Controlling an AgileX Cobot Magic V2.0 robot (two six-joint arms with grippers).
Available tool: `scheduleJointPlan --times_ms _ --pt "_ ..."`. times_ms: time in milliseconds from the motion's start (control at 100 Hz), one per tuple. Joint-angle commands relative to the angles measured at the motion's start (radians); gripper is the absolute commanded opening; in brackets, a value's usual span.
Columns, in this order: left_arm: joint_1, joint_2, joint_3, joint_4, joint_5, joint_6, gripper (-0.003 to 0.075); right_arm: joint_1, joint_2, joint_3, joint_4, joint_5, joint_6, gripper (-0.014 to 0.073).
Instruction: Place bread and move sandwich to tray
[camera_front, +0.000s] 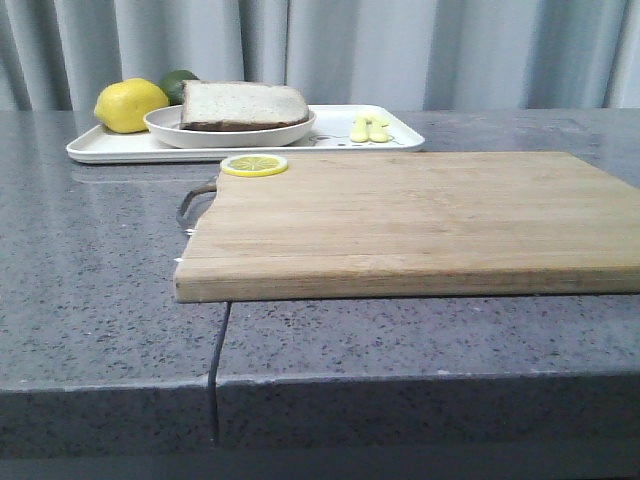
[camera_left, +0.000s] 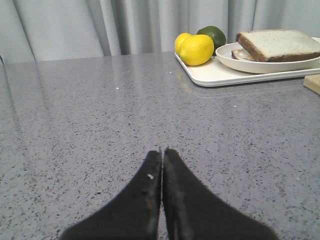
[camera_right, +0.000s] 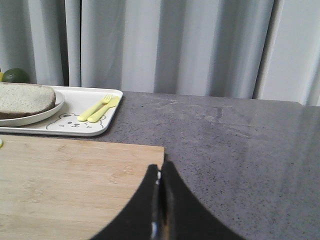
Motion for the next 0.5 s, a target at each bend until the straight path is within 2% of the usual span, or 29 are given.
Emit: scheduleJointPlan --times_ms 0,250,490 --pt "-0.007 -0.033 0.016 -0.003 -0.087 -0.012 -0.0019 -0.006 0.008 -0.026 -0.008 -0.075 0.001 -0.0118" --pt "-0.007 -0.033 0.016 -0.003 -0.087 -0.012 -0.0019 -0.006 -0.009 0.026 -0.019 -0.078 -0.003 -0.0118" --pt "-0.007 -0.033 0.016 -0.003 -0.087 -0.012 -0.0019 -0.006 -0.170 0.185 -0.052 -0.122 0.000 -0.0118"
